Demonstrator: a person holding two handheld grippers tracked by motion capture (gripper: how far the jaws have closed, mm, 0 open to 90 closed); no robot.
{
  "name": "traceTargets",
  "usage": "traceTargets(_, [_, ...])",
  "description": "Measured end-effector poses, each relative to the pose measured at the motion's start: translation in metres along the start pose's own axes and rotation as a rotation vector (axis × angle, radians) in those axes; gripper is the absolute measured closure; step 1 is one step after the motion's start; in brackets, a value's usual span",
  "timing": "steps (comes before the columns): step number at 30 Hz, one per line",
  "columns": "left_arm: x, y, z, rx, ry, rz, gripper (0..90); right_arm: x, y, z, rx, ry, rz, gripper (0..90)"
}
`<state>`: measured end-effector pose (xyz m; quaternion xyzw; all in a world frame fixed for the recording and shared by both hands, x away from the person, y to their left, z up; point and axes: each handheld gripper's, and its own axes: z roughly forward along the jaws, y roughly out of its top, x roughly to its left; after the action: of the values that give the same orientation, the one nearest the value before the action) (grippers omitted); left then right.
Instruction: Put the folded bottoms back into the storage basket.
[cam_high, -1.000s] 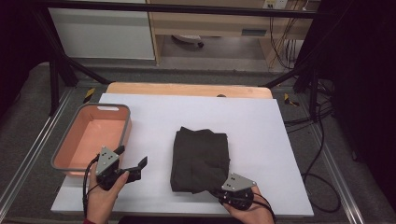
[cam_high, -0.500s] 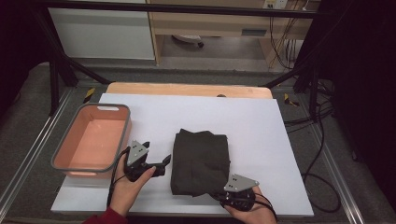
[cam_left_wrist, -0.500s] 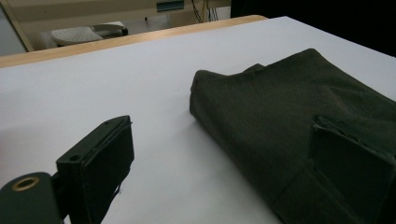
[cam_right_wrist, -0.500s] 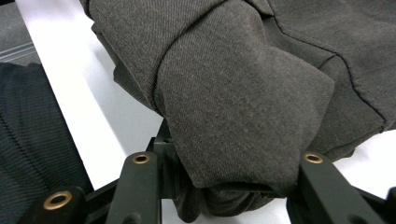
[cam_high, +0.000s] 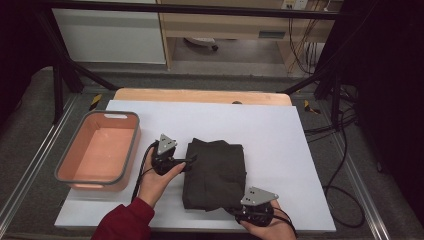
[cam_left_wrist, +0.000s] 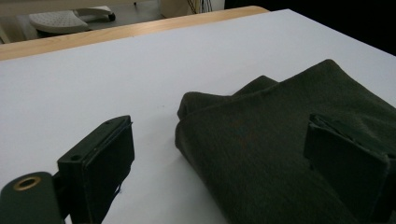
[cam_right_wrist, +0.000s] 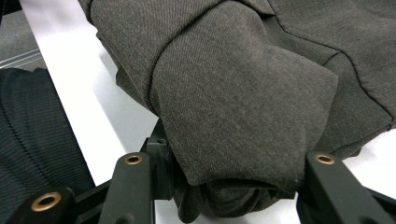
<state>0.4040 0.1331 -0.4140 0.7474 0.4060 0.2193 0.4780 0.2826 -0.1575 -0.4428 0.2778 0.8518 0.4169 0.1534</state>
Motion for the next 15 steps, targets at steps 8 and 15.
traceTargets(8, [0.004, 0.002, 0.022, 0.034, -0.006, -0.046, 10.0, 0.000, 0.000, 0.000, -0.004, 0.003, 0.012, 51.1])
traceTargets(15, [0.011, -0.002, 0.029, 0.057, 0.006, -0.070, 11.2, 0.001, -0.001, 0.000, -0.003, 0.003, 0.009, 50.4])
